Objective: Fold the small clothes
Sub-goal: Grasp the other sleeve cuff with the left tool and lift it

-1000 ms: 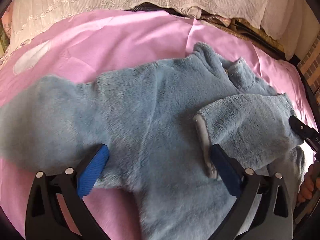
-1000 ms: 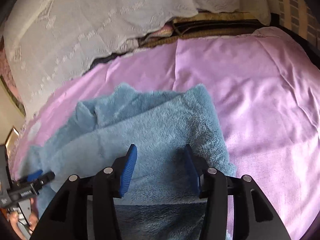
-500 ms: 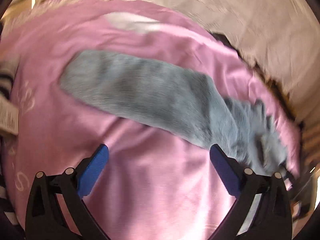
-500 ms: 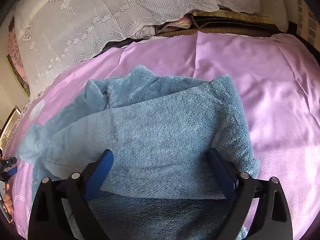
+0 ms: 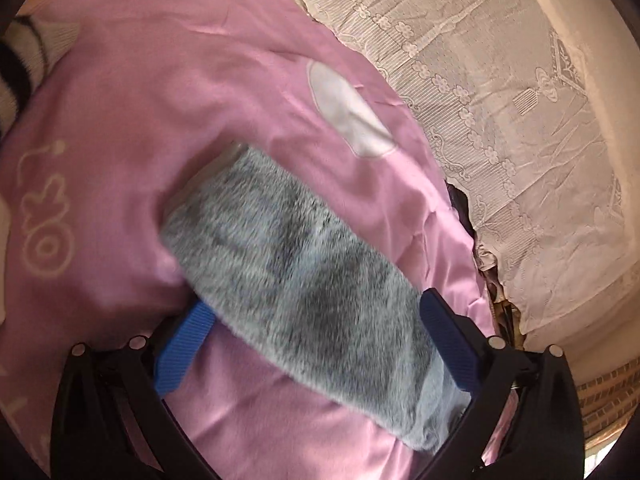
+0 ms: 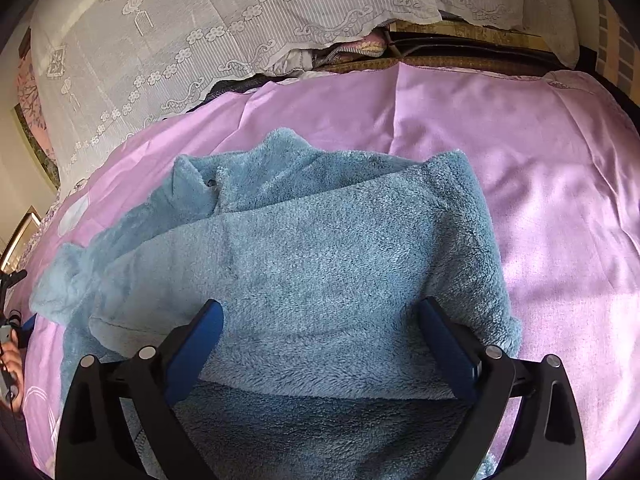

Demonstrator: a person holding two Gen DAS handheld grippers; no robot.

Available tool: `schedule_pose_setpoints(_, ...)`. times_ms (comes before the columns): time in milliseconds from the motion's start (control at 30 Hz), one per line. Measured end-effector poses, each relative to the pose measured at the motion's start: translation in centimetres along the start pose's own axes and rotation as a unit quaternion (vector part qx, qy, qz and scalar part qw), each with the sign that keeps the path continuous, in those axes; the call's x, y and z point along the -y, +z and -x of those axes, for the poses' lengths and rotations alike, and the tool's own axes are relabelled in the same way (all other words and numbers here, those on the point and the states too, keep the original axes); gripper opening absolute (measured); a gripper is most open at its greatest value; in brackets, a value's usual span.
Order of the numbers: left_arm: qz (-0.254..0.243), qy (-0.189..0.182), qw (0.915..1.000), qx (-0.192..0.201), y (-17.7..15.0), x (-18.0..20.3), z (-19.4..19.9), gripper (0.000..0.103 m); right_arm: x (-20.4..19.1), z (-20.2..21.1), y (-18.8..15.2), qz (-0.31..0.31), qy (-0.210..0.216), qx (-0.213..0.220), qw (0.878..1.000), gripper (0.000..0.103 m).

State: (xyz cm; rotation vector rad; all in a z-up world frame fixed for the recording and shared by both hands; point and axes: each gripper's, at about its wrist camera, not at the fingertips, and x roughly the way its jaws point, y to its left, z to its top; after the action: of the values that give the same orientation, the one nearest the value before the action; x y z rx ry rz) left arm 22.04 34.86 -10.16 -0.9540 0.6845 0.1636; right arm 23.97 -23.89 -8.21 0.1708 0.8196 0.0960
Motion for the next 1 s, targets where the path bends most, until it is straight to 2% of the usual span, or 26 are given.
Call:
schedule_pose_setpoints(133, -0.027, -0.004, 0.9995, 0.019, 0.1, -0.3, 0.4, 0.098, -0.2, -0.1, 0.1, 0.003, -0.002, -0.002, 1.0, 0.099)
schedule_pose_setpoints(167, -0.033, 0.002, 0.9992, 0.024, 0.0, -0.4, 0.6, 0.091, -0.2, -0.2, 0.1, 0.004, -0.003, -0.002, 1.0, 0.099)
schedule_pose_setpoints(200, -0.037, 0.013, 0.9989, 0.028, -0.1, -0.3, 0.6, 0.072, -0.3, -0.2, 0.1, 0.005, -0.004, -0.003, 1.0, 0.099)
schedule_pose_setpoints(233, -0.036, 0.023, 0.9987, 0.028, 0.0, -0.7, 0.5, 0.059, -0.3, -0.3, 0.1, 0.006, -0.006, -0.003, 1.0, 0.099)
schedule_pose_setpoints(267, -0.025, 0.023, 0.9991, 0.025, 0.2, -1.3, 0.4, 0.038, -0.3, -0.3, 0.1, 0.006, -0.006, -0.004, 1.0, 0.099)
schedule_pose_setpoints(300, -0.009, 0.011, 0.9996, 0.025, 0.3, -2.2, 0.4, 0.026, -0.3, -0.3, 0.1, 0.007, -0.006, -0.004, 1.0, 0.099)
schedule_pose_setpoints(367, 0.047, -0.054, 0.9971, 0.023, 0.6, -4.6, 0.3, 0.015, -0.3, -0.3, 0.1, 0.007, -0.007, -0.004, 1.0, 0.099)
schedule_pose_setpoints(400, 0.065, -0.071, 0.9951, 0.02, 0.7, -5.3, 0.2, 0.011, -0.3, -0.3, 0.1, 0.007, -0.007, -0.004, 1.0, 0.099)
schedule_pose_setpoints(467, 0.068, -0.083, 0.9941, 0.019, 0.7, -5.5, 0.3, 0.011, -0.3, -0.3, 0.1, 0.007, -0.007, -0.004, 1.0, 0.099)
schedule_pose_setpoints(667, 0.02, -0.071, 0.9969, 0.027, -0.2, -3.4, 1.5, 0.009, -0.3, -0.3, 0.1, 0.007, -0.007, -0.004, 1.0, 0.099)
schedule_pose_setpoints(800, -0.079, -0.035, 0.9953, 0.045, -1.8, 0.7, 3.0, 0.008, -0.4, -0.5, 0.1, 0.01, -0.009, -0.006, 1.0, 0.1)
schedule_pose_setpoints(900, -0.166, -0.015, 0.9847, 0.053, -3.8, 4.9, 3.6, 0.008, -0.5, -0.6, 0.0, 0.01, -0.01, -0.006, 1.0, 0.1)
schedule_pose_setpoints(1000, -0.202, -0.015, 0.9782, 0.047, -5.1, 7.6, 3.4, 0.008, -0.5, -0.6, 0.0, 0.009, -0.009, -0.005, 1.0, 0.1)
